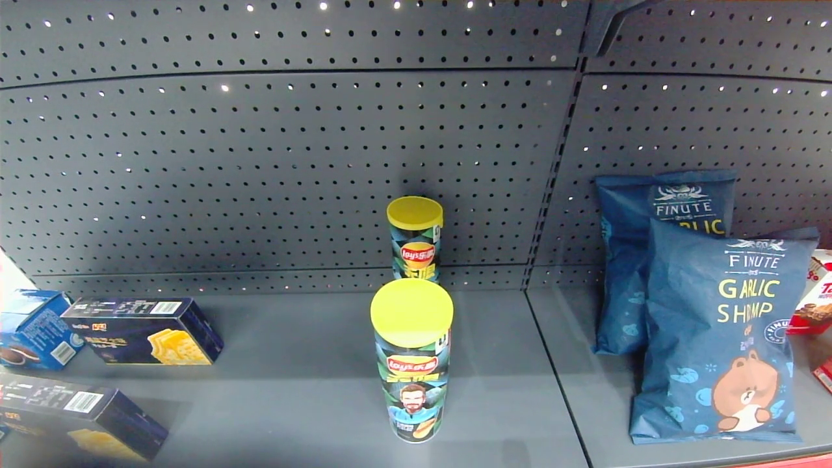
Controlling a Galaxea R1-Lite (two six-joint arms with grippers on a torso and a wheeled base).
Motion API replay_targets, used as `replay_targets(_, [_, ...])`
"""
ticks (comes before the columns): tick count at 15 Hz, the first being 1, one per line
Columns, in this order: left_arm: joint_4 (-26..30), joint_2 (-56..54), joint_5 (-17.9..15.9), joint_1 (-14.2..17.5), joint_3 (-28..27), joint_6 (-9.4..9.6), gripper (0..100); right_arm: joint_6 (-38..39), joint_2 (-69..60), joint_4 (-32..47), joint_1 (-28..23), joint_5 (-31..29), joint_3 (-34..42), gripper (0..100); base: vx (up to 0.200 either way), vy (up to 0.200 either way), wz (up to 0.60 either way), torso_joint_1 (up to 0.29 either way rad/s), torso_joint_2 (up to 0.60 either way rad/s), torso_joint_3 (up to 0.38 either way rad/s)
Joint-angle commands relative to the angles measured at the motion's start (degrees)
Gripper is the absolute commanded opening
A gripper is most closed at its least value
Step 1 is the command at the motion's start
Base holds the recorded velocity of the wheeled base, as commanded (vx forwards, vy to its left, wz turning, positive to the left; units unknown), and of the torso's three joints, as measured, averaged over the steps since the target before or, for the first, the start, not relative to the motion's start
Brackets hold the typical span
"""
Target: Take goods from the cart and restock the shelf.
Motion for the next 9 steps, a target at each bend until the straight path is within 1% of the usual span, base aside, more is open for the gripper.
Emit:
replay_targets(1, [0.0, 0.0, 4.5, 0.1, 0.0, -4.7, 100, 0.0, 0.1, 0.0, 0.0, 0.0, 0.0, 100, 0.0, 0.0, 0.0, 0.0, 0.0, 0.0])
replay_targets(2, [0.1, 0.1, 8.1, 0.1, 0.0, -6.37, 100, 0.0, 0.1, 0.0, 0.0, 0.0, 0.0, 100, 0.0, 0.0, 0.0, 0.0, 0.0, 0.0])
replay_targets(9, [-0.2, 0.0, 7.9, 0.1, 0.0, -6.02, 100, 0.0, 0.1, 0.0, 0.0, 0.0, 0.0, 100, 0.0, 0.0, 0.0, 0.0, 0.0, 0.0])
